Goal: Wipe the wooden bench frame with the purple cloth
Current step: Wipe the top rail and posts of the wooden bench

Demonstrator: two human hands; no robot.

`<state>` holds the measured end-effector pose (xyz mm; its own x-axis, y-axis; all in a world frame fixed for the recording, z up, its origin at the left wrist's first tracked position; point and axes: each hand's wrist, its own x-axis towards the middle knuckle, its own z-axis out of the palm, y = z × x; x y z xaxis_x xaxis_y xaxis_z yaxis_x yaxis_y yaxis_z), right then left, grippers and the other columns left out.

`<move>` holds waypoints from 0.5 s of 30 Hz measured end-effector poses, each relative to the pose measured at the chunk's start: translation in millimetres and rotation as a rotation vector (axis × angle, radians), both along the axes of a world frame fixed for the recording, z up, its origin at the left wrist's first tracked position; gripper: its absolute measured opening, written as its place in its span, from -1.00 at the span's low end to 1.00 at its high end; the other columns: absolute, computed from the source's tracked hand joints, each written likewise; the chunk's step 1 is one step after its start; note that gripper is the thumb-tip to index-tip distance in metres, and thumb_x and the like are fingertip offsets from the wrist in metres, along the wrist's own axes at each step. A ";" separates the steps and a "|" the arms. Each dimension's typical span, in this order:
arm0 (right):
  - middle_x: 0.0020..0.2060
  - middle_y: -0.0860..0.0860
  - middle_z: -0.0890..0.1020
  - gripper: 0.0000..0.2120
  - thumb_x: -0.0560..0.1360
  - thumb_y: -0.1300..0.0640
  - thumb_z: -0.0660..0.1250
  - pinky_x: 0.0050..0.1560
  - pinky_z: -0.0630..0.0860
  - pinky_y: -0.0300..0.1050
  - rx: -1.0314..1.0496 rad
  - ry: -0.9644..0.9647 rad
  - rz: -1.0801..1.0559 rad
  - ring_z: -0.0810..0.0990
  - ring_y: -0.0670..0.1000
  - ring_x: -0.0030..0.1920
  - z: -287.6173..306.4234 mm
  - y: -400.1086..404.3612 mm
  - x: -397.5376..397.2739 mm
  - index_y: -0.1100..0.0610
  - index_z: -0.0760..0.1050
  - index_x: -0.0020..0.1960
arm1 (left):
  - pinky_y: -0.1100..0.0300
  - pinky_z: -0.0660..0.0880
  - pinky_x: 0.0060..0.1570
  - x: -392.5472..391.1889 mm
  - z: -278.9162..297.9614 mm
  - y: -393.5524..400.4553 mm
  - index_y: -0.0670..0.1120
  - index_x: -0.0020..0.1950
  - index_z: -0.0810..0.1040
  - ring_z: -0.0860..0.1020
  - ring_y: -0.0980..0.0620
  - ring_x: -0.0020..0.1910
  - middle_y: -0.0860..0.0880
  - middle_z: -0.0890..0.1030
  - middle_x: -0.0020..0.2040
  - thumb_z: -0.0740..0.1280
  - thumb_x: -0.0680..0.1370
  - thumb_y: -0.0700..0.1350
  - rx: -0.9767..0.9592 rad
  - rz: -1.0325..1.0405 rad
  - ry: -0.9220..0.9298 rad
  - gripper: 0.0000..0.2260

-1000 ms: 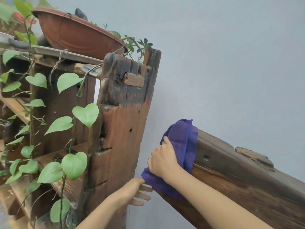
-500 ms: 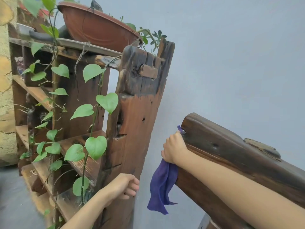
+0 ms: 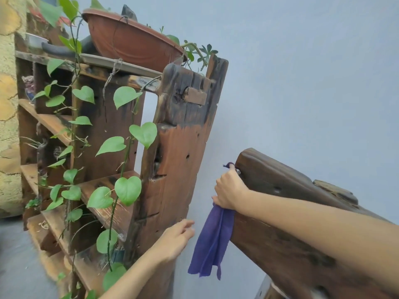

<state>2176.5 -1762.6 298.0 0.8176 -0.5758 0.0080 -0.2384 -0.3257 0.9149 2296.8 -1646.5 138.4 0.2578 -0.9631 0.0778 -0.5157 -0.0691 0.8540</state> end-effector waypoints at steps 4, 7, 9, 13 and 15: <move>0.09 0.08 0.73 -0.56 0.72 -0.01 0.03 0.62 0.02 0.17 0.039 0.030 0.190 0.67 0.15 0.16 44.9 -1.2 -24.5 0.07 0.68 0.14 | 0.26 0.26 0.35 -60.1 45.8 -39.1 0.20 0.64 -0.10 0.27 0.24 0.45 0.28 0.18 0.52 0.26 0.61 0.23 -0.185 -0.168 0.135 -0.28; 0.14 0.08 0.70 -0.65 0.68 0.21 0.06 0.60 0.06 -0.03 0.103 0.013 0.281 0.60 0.13 0.27 60.8 -4.5 -43.7 0.10 0.64 0.13 | 0.25 0.30 0.38 -88.1 66.1 -53.2 0.15 0.64 -0.18 0.32 0.14 0.49 0.17 0.21 0.58 0.27 0.63 0.15 -0.329 -0.044 0.049 -0.24; 0.14 0.03 0.68 -0.73 0.68 0.18 0.13 0.47 0.17 -0.16 0.116 -0.053 0.376 0.55 0.07 0.31 63.8 -7.5 -63.4 0.08 0.63 0.08 | 0.36 0.24 0.38 -97.9 71.8 -53.3 0.12 0.65 -0.16 0.27 0.10 0.56 0.20 0.15 0.59 0.24 0.65 0.11 -0.421 0.032 -0.021 -0.28; -0.08 0.08 0.77 -0.94 0.53 0.21 0.48 0.34 0.52 -0.03 0.036 -0.464 0.768 0.71 0.07 0.17 90.1 -11.4 -109.2 0.16 0.68 -0.12 | 0.09 0.08 0.62 -103.0 84.8 -46.4 0.05 0.67 -0.12 0.00 0.19 0.64 0.17 -0.04 0.67 0.14 0.70 0.06 -0.670 0.002 -0.171 -0.37; -0.09 0.11 0.77 -0.92 0.57 0.21 0.44 0.27 0.58 0.06 -0.021 -0.731 0.742 0.72 0.11 0.15 113.8 -15.5 -141.8 0.20 0.69 -0.04 | -0.01 -0.03 0.63 -107.2 105.5 -55.9 0.03 0.67 -0.07 -0.09 0.17 0.65 0.10 -0.04 0.68 0.06 0.70 0.05 -0.687 0.032 -0.306 -0.43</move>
